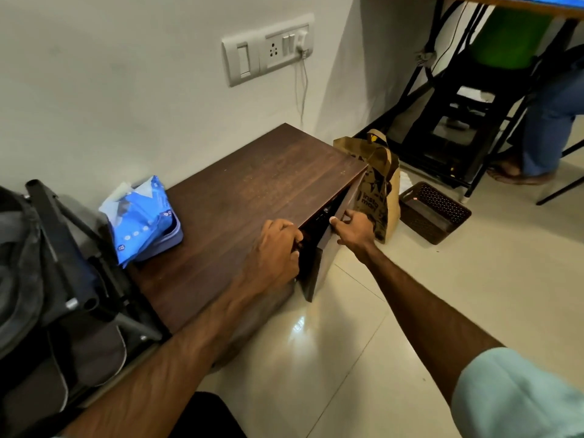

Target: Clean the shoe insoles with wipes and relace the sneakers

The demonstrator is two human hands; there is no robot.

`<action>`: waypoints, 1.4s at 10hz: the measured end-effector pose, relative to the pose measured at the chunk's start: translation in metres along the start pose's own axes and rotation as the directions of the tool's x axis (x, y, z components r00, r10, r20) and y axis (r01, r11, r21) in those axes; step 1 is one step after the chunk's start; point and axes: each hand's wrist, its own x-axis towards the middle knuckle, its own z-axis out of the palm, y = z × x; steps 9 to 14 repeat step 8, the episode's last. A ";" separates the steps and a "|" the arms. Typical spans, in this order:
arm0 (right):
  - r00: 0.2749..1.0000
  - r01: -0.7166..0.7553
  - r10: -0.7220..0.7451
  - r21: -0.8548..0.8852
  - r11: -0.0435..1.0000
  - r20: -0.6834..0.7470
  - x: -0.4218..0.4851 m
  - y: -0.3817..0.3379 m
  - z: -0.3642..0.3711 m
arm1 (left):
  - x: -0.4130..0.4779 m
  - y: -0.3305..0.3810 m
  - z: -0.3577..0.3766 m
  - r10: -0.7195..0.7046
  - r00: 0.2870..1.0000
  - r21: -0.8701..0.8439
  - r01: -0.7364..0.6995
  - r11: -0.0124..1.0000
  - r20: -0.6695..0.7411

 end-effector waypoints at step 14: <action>0.969 0.105 -0.074 -0.124 0.987 0.235 -0.184 -0.109 0.085 | -0.092 -0.019 -0.068 -0.236 0.960 0.281 0.188 0.941 0.150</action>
